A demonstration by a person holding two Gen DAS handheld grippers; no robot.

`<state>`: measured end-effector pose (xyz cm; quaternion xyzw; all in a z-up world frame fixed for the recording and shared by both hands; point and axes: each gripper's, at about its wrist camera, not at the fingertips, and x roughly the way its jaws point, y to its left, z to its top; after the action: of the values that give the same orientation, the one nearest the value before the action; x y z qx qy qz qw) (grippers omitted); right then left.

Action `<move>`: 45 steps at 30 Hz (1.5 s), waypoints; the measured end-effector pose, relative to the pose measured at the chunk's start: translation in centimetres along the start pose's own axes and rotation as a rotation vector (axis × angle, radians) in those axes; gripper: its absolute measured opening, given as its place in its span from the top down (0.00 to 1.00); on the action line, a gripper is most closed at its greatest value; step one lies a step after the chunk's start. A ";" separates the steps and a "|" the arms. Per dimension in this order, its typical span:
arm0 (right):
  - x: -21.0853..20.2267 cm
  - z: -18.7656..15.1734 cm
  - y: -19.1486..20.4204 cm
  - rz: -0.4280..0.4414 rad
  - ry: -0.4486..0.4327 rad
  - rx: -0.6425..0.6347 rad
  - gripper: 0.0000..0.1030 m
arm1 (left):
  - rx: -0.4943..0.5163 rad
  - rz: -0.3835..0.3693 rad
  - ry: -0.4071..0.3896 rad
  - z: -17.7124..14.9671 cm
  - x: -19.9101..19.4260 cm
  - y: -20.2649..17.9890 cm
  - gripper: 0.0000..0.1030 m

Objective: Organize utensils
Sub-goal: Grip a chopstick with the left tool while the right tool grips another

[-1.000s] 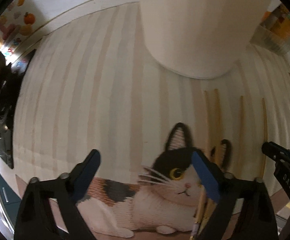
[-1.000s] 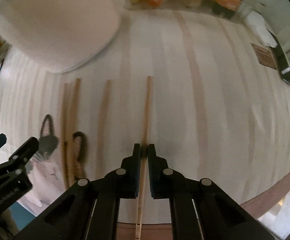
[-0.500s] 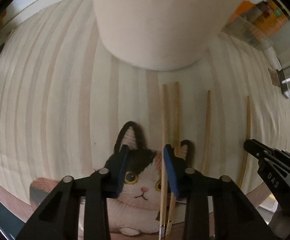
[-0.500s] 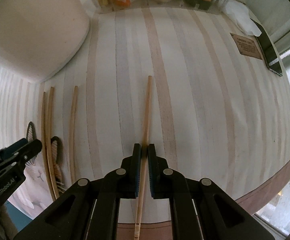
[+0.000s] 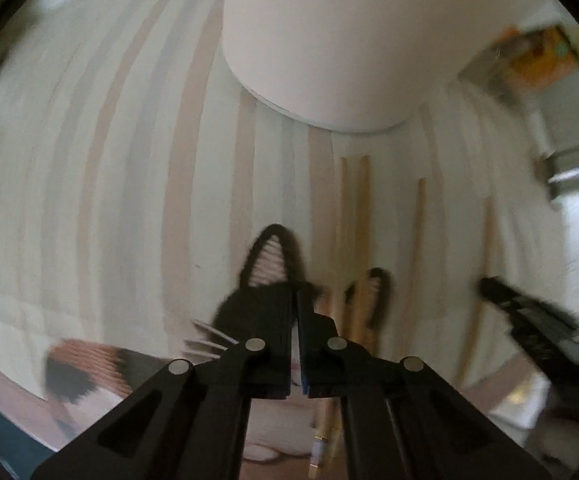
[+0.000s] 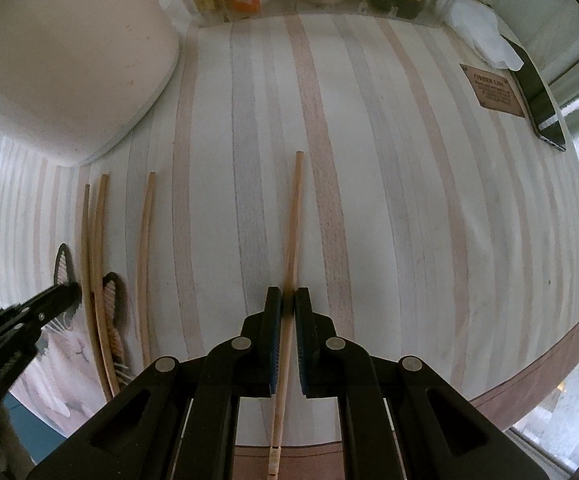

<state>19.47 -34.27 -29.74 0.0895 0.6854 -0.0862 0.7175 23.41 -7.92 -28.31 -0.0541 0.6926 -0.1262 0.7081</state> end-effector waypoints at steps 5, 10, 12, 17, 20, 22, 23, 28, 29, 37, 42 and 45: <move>0.0 0.1 -0.3 0.004 0.000 0.000 0.93 | 0.006 -0.060 0.013 0.6 0.1 -1.0 0.84; 0.0 0.1 -0.2 -0.001 0.000 -0.008 0.93 | 0.082 0.004 0.014 1.4 1.8 -3.4 0.80; 0.0 0.1 -0.1 -0.002 0.001 -0.010 0.93 | 0.108 0.026 0.000 1.4 1.8 -4.1 0.83; 0.1 0.2 0.0 -0.005 0.002 -0.017 0.93 | 0.102 0.109 -0.017 0.8 1.8 -3.4 0.98; 0.1 0.2 0.2 -0.008 0.005 -0.029 0.93 | 0.070 0.134 -0.017 0.4 1.1 -1.6 0.98; 0.1 0.1 0.6 -0.002 0.010 -0.043 0.93 | 0.058 0.136 -0.014 0.2 1.0 -1.0 0.98; 0.1 -0.1 0.7 -0.001 0.010 -0.050 0.93 | 0.055 0.133 -0.014 0.1 1.0 -0.8 0.97; 0.2 -0.8 2.1 0.001 0.029 -0.101 0.93 | 0.052 0.144 0.001 0.1 1.1 -0.3 0.91; 0.2 -1.0 2.2 0.002 0.040 -0.104 0.92 | 0.057 0.151 0.004 0.0 1.0 -0.2 0.91; 0.3 -3.1 2.1 0.016 0.091 -0.119 0.93 | 0.142 0.248 -0.026 -1.0 3.2 -5.4 0.96; 0.4 -3.7 2.2 0.042 0.082 -0.104 0.93 | 0.141 0.246 -0.014 -0.6 3.5 -5.3 0.96; 0.4 -3.7 2.7 0.042 0.078 -0.105 0.93 | 0.141 0.242 -0.014 -0.7 2.6 -4.0 0.96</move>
<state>16.56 -30.69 -30.31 0.0695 0.7142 -0.0316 0.6957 22.31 -12.38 -29.83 0.0786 0.6786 -0.0878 0.7250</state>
